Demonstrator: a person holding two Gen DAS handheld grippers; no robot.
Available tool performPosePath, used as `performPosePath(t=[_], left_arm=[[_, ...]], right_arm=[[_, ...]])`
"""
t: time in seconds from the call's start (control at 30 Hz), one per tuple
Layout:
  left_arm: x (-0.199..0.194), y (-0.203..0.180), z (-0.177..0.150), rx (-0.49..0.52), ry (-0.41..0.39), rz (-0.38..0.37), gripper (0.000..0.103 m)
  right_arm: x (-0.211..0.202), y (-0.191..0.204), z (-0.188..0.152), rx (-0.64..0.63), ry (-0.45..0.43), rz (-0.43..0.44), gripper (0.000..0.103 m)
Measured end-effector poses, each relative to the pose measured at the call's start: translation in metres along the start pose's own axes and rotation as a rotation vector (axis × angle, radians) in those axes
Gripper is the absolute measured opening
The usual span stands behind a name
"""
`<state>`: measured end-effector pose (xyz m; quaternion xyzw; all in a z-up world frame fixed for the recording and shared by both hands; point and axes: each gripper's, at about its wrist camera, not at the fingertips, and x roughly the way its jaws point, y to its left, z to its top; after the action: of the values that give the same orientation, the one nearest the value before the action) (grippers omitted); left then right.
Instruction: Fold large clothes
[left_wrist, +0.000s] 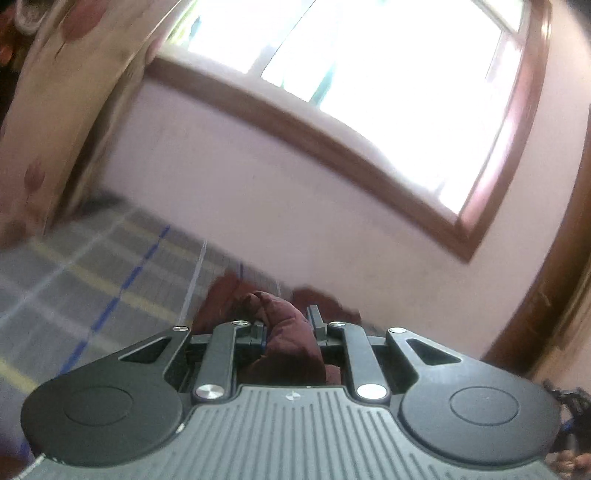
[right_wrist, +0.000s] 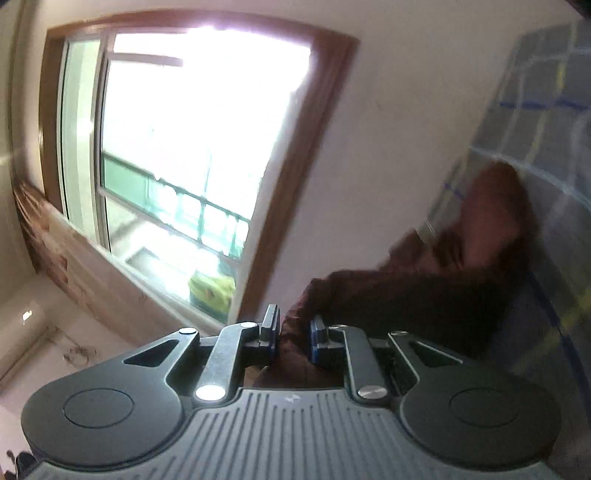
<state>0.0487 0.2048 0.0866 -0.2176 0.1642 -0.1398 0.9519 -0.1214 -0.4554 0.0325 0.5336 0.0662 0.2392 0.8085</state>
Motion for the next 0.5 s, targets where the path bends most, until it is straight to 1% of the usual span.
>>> performPosePath(t=[0.1,0.17,0.23,0.3,0.37,0.47,0.5], left_arm=[[0.038,-0.010,0.020,0.020,-0.034,0.010,0.019],[0.069,-0.015,0.031,0.035,-0.053,0.035,0.019],[0.103,-0.017,0.039,0.040,-0.056,0.060,0.019],[0.132,-0.017,0.043,0.043,-0.051,0.094,0.019],[0.164,-0.016,0.042,0.055,-0.035,0.127,0.019],[0.205,-0.011,0.036,0.071,-0.009,0.168,0.021],[0.218,-0.010,0.033,0.083,-0.001,0.182,0.023]], right_arm=[[0.026,-0.005,0.027,-0.009,-0.043,-0.014,0.016],[0.047,-0.014,0.045,0.001,-0.064,-0.022,0.016],[0.070,-0.024,0.067,-0.008,-0.085,-0.062,0.016],[0.091,-0.043,0.082,0.015,-0.096,-0.095,0.016],[0.110,-0.064,0.093,0.051,-0.113,-0.140,0.016],[0.137,-0.098,0.104,0.081,-0.117,-0.233,0.016],[0.146,-0.113,0.108,0.095,-0.116,-0.265,0.016]])
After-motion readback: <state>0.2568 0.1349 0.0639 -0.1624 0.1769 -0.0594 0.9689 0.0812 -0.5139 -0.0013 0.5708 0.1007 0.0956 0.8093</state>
